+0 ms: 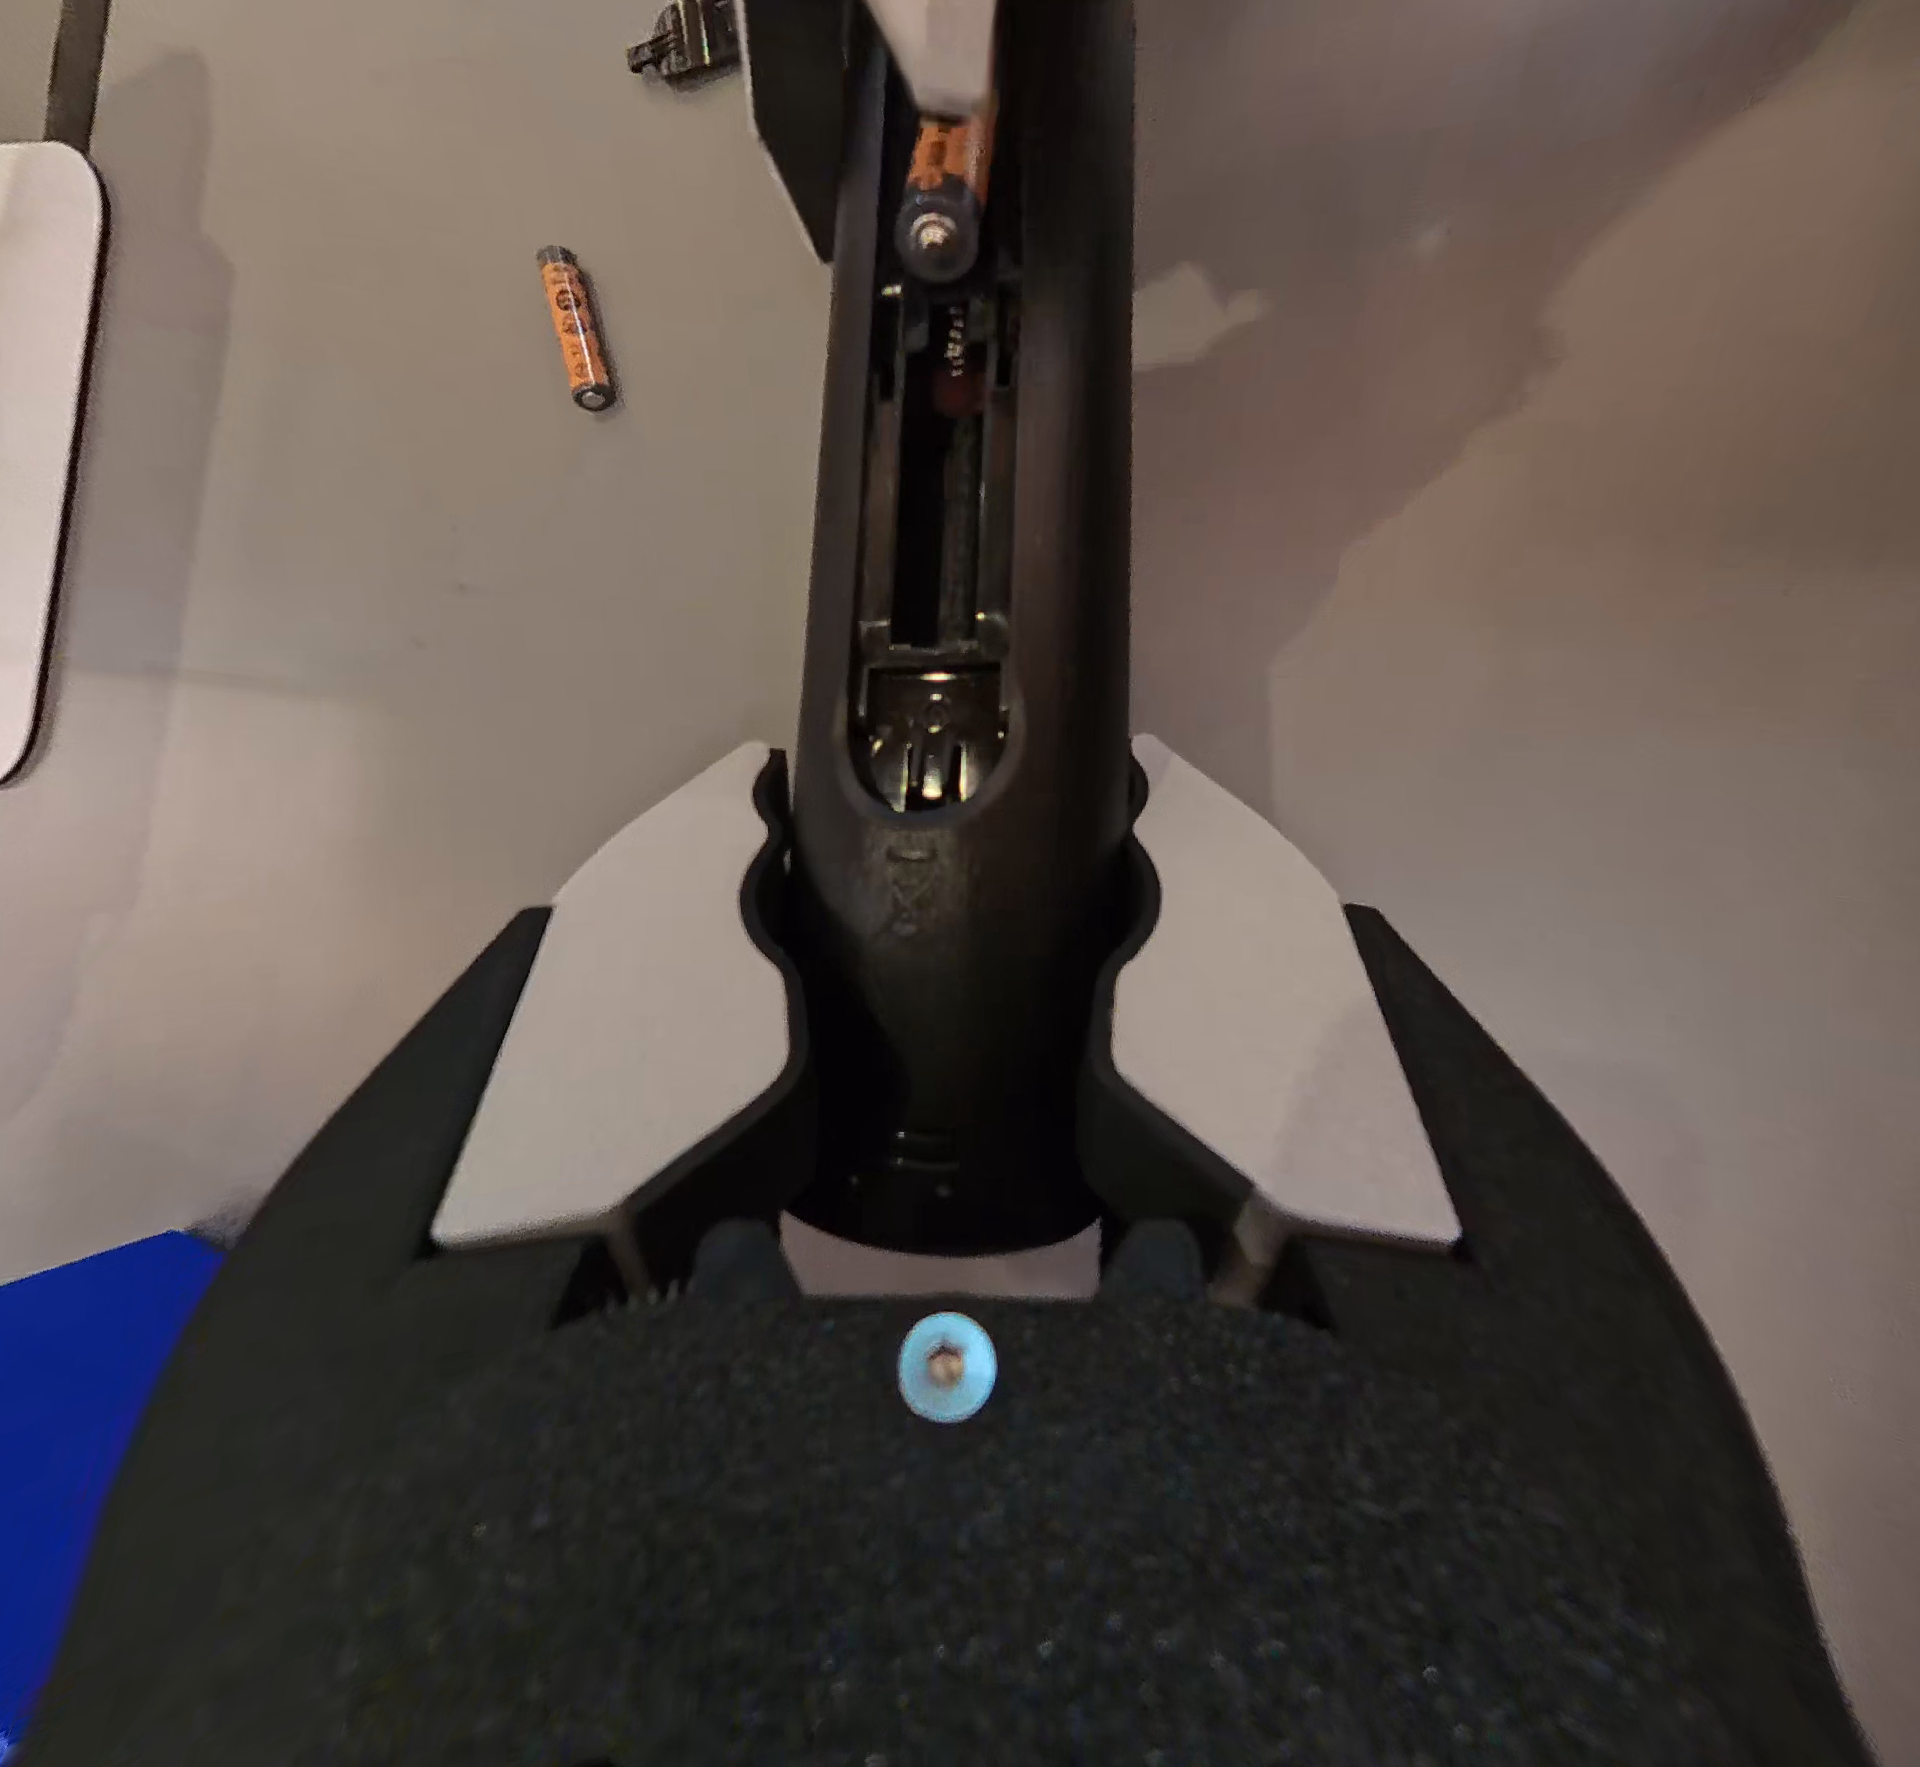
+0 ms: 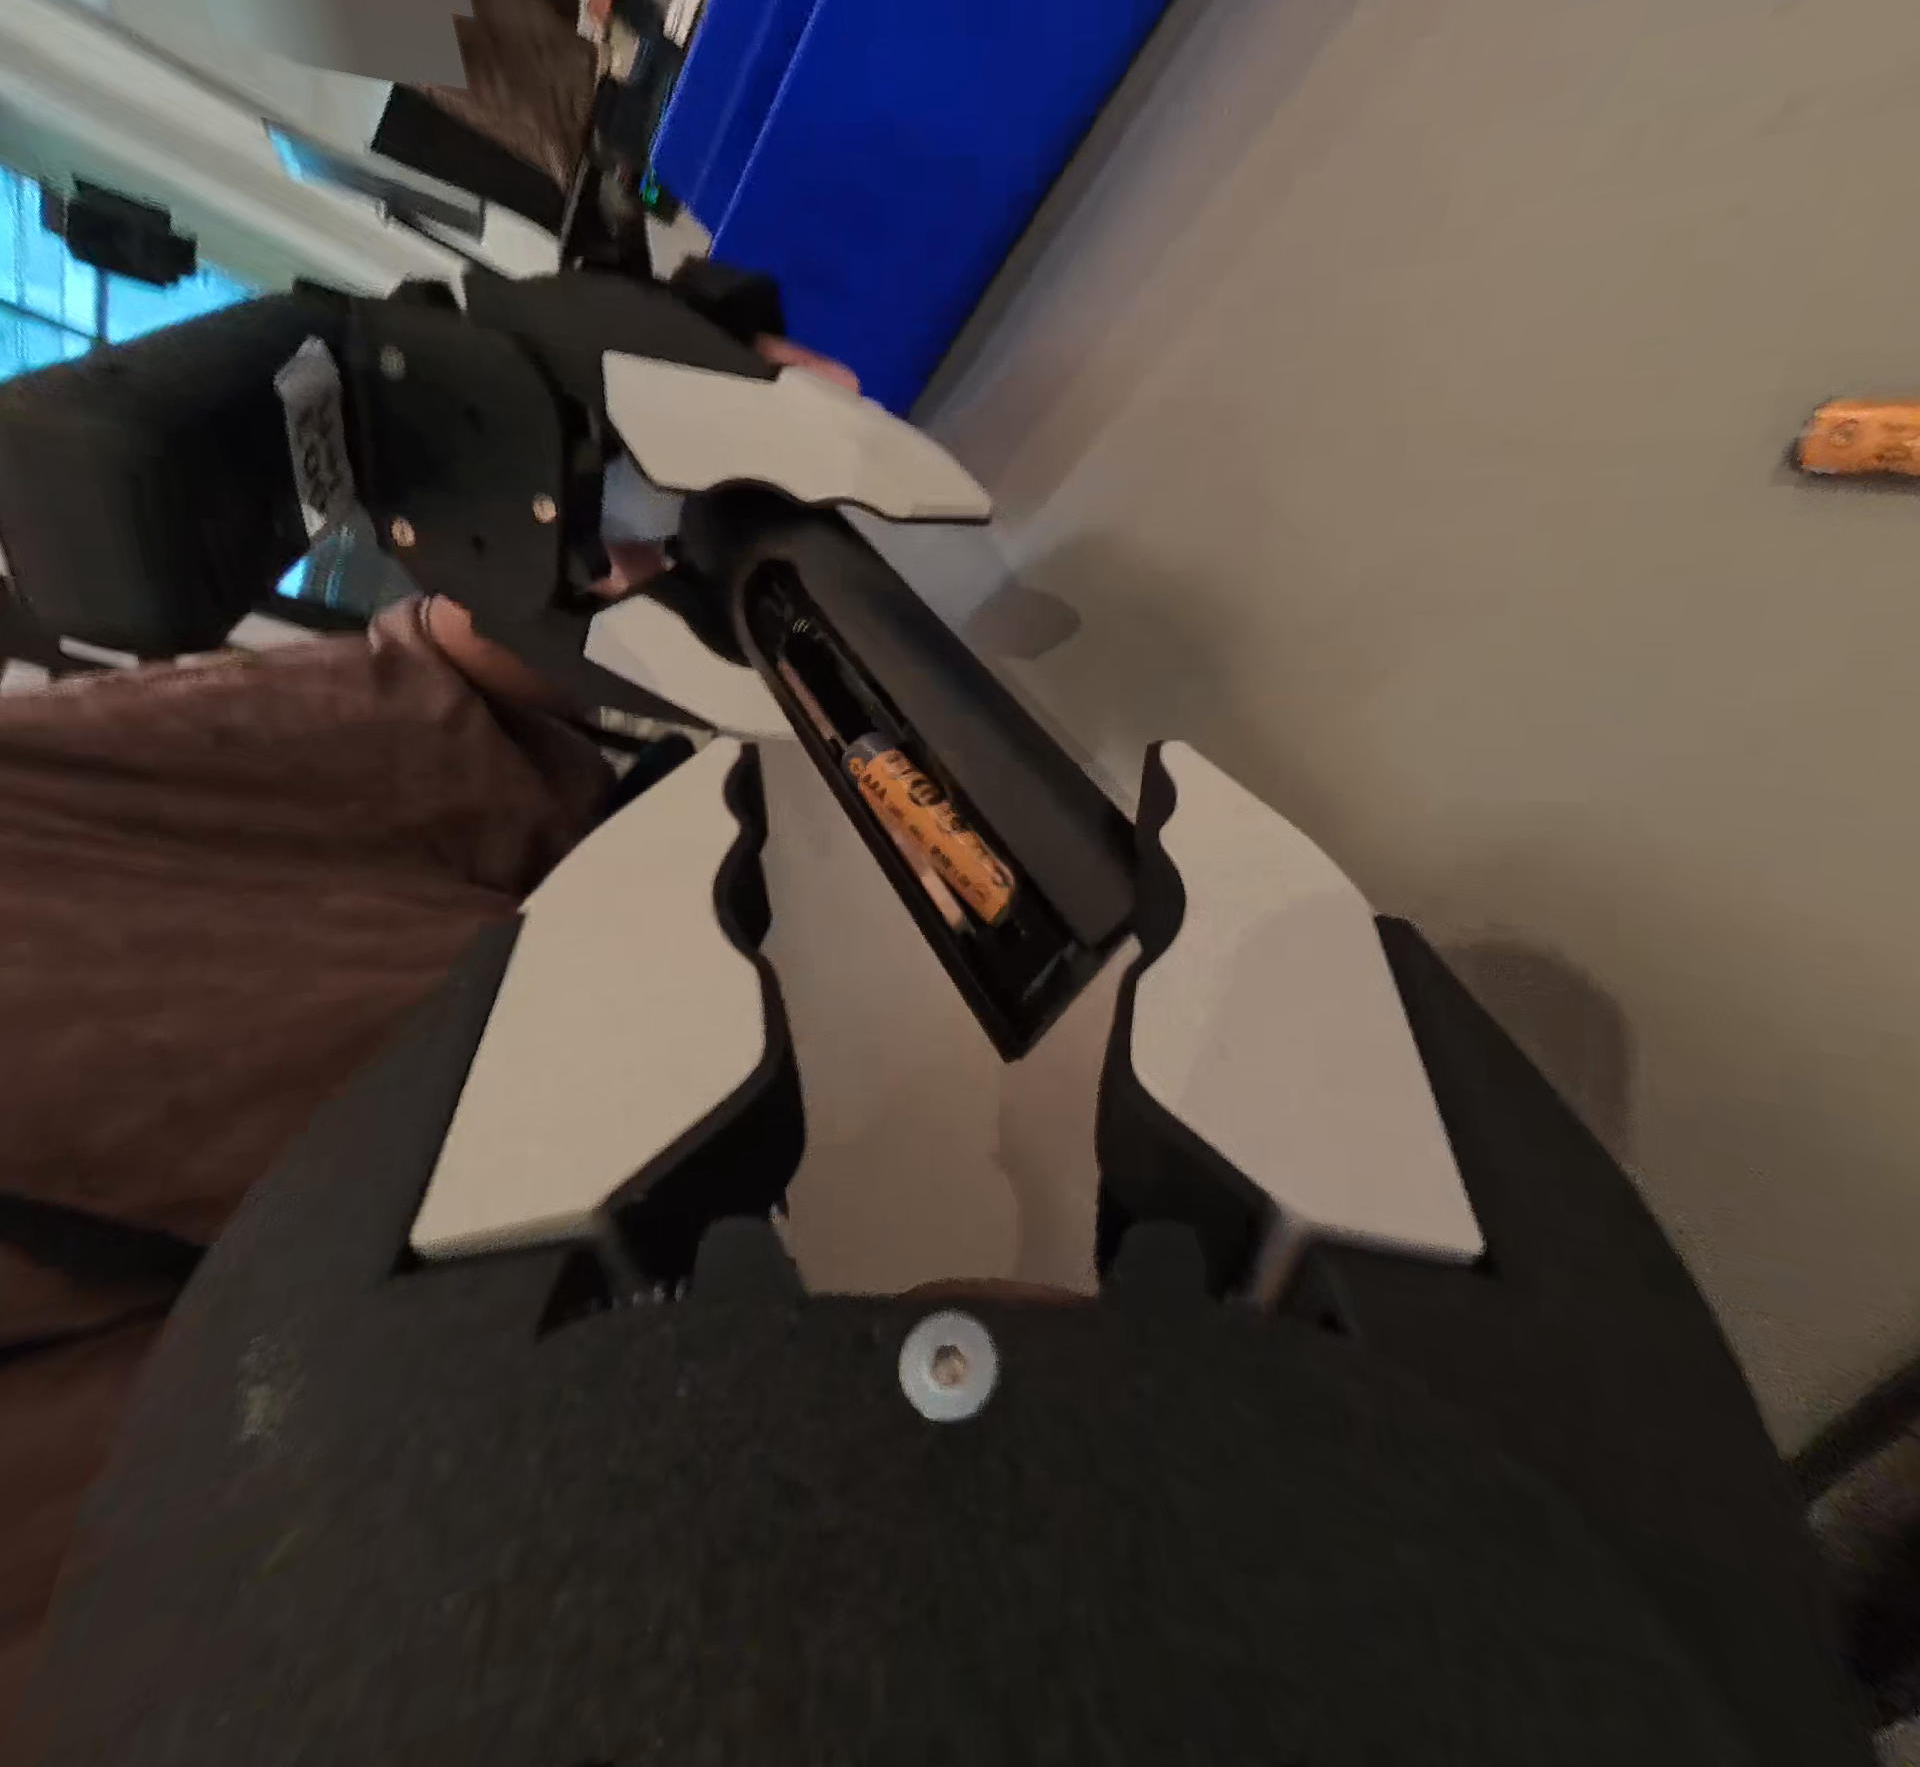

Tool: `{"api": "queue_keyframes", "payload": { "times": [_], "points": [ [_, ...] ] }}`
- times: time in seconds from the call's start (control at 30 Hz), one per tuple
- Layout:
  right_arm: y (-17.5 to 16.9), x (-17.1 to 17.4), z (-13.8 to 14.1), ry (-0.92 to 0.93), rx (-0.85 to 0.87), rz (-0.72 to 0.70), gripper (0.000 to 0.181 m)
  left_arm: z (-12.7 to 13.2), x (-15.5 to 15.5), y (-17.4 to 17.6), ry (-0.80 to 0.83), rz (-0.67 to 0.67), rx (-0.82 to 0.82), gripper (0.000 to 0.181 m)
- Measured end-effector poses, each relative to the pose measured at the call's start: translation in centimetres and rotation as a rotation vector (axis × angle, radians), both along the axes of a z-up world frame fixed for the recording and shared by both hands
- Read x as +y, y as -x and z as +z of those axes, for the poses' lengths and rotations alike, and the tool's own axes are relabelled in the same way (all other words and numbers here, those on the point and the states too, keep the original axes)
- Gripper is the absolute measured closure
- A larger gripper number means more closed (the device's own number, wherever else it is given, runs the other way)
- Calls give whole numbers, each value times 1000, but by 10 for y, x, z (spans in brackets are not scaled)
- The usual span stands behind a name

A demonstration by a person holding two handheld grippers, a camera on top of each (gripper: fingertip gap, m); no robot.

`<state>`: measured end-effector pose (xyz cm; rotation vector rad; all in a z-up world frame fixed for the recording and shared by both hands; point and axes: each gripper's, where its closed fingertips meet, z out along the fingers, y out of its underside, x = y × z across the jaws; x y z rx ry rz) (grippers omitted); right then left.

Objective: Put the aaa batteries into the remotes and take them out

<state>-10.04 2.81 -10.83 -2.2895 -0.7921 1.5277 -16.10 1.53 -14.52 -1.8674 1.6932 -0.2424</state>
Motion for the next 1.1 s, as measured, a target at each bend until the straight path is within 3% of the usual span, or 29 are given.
{"api": "queue_keyframes", "payload": {
  "times": [0.07,0.17,0.3,0.5,0.67,0.8,1.1],
  "points": [
    [-4,5,-5,16,-12,-69,118,-1,0,1,-5,10,-3,122],
    [-13,15,-10,-2,-20,-237,109,-3,3,4,-22,46,4,122],
    [-13,19,-8,-176,-39,-443,103,-1,3,-1,-6,95,-51,122],
    [-6,16,0,-241,59,-615,105,-2,3,-9,-27,126,-60,122],
    [-12,15,4,-208,146,-663,115,-3,0,-11,-41,122,-55,122],
    [-16,13,1,-234,102,-641,124,-3,-2,-12,-29,118,-56,122],
    [-14,10,2,-340,2,-618,110,-6,-5,-12,-13,122,-38,123]
  ]
}}
